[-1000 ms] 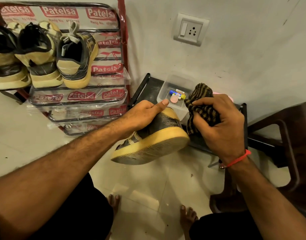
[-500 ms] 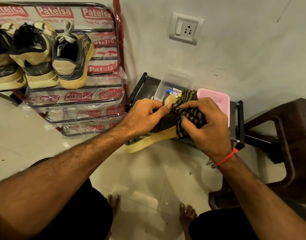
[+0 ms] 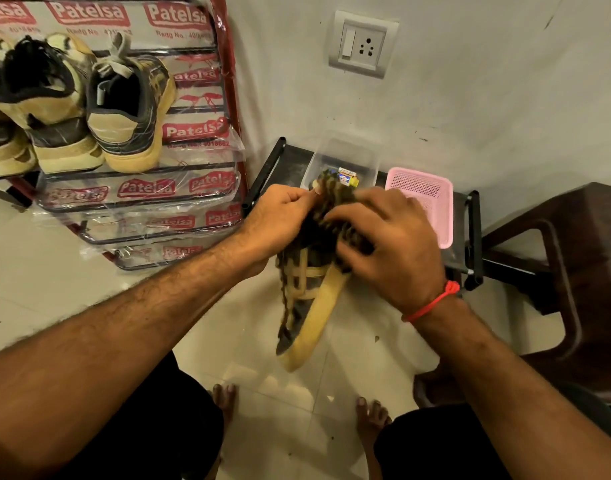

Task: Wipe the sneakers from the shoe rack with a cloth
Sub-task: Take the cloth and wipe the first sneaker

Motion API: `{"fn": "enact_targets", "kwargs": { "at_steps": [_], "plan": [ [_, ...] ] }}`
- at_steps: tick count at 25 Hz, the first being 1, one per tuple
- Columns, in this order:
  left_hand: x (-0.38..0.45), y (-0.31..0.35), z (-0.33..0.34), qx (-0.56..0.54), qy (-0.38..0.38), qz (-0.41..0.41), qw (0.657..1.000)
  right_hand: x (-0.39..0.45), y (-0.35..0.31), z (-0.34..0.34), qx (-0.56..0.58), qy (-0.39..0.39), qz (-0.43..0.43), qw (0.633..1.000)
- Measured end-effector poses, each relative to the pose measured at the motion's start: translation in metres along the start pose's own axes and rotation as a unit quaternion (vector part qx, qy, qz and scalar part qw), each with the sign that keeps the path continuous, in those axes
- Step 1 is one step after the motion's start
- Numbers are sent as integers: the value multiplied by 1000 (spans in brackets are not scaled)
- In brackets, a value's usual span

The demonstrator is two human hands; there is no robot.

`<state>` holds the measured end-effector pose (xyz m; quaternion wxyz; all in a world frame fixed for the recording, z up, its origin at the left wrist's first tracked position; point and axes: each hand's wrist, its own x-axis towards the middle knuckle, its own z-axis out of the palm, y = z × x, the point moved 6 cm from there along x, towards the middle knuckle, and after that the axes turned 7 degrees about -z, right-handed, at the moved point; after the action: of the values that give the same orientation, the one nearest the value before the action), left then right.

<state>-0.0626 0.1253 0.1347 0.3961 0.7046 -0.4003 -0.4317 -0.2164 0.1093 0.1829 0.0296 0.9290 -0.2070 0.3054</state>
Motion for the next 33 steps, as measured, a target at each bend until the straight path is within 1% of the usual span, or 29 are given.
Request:
{"fn": "enact_targets", "kwargs": {
  "at_steps": [2,4,5,8,11,13,14,15,17,19,21,26,29,31,33],
  "plan": [
    [-2,1,7,3,12,14,1000,2,31,-10,3,54,83,995],
    [-7,1,18,21,22,52,998,-1,44,-10,82,74,149,983],
    [-8,-1,19,19,35,70,997,-2,40,-8,123,80,158,976],
    [-7,-5,11,-23,64,101,993,2,8,-4,185,81,116,973],
    [-3,-8,-1,-95,76,66,990,-2,-22,7,194,51,68,977],
    [-2,-7,-2,-150,49,31,987,-5,-33,10,152,35,16,988],
    [-5,-4,1,-156,28,26,987,-4,-28,8,115,32,1,993],
    [-7,0,7,-140,11,35,990,-2,-15,3,83,40,9,996],
    [-15,6,24,-65,-16,93,993,4,25,-10,58,78,91,991],
    [-25,8,41,-9,-33,147,989,3,50,-18,95,104,176,974],
    [-29,7,43,-7,-17,163,986,-1,46,-15,137,109,193,965],
    [-26,2,33,-85,-5,145,986,-3,25,-10,168,119,173,963],
    [-24,-6,33,-138,5,77,987,-2,16,-6,166,112,156,967],
    [-21,-12,31,-190,25,23,981,-3,5,-4,168,111,150,968],
    [-17,-17,27,-247,38,-20,968,-2,-6,-2,178,105,135,969]
  ]
}}
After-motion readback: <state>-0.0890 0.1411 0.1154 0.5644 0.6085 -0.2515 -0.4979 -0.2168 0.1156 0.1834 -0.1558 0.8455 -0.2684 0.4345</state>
